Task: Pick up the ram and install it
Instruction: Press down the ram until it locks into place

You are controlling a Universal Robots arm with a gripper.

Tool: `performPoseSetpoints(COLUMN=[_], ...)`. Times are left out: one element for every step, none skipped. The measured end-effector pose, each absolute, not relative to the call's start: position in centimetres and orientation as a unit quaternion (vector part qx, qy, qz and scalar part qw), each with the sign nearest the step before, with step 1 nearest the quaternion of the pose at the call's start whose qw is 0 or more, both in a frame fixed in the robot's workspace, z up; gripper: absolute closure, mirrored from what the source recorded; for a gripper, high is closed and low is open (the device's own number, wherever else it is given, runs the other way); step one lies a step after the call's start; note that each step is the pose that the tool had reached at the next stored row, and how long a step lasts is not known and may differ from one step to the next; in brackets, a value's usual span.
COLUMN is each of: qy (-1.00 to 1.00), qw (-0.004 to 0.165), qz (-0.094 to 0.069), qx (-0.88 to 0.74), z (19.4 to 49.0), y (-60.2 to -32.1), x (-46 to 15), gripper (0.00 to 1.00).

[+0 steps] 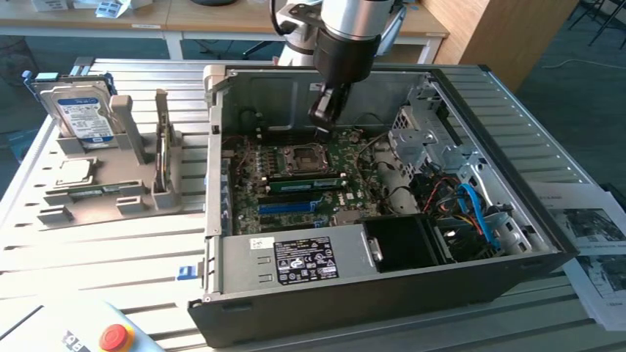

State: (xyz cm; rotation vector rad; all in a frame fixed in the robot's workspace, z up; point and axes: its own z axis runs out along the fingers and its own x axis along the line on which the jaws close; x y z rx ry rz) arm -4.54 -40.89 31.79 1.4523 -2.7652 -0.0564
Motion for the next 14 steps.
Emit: performPoseSetpoints(qy=[-0.889,-0.893,-0.896,-0.900,-0.904,-0.907,-0.911,-0.914,-0.917,-0.921,-0.924,-0.927,-0.930,-0.933], qw=[0.009,0.008,0.008,0.008,0.008,0.008,0.007,0.007,0.007,0.007,0.007,0.006,0.006,0.006], qz=[-0.018,-0.018,-0.018,-0.018,-0.018,-0.018,-0.018,-0.018,-0.018,-0.018,-0.018,-0.018,-0.018,-0.019], qx=[0.457,0.450,0.443,0.435,0.428,0.420,0.412,0.405,0.397,0.390,0.383,0.375,0.367,0.360], z=[31.79,31.79,31.79,31.79,31.79,31.79,31.79,31.79,31.79,31.79,31.79,31.79,31.79,31.79], y=[-40.89,-40.89,-40.88,-40.89,-40.89,-40.88,-40.88,-40.89,-40.88,-40.88,-40.88,-40.88,-40.89,-40.89], x=[-4.54,-4.54,-4.54,-4.54,-4.54,-4.54,-4.54,-4.54,-4.54,-4.54,-4.54,-4.54,-4.54,-4.54], gripper=[0.90,0.90,0.90,0.90,0.90,0.90,0.90,0.90,0.90,0.90,0.90,0.90,0.90,0.90])
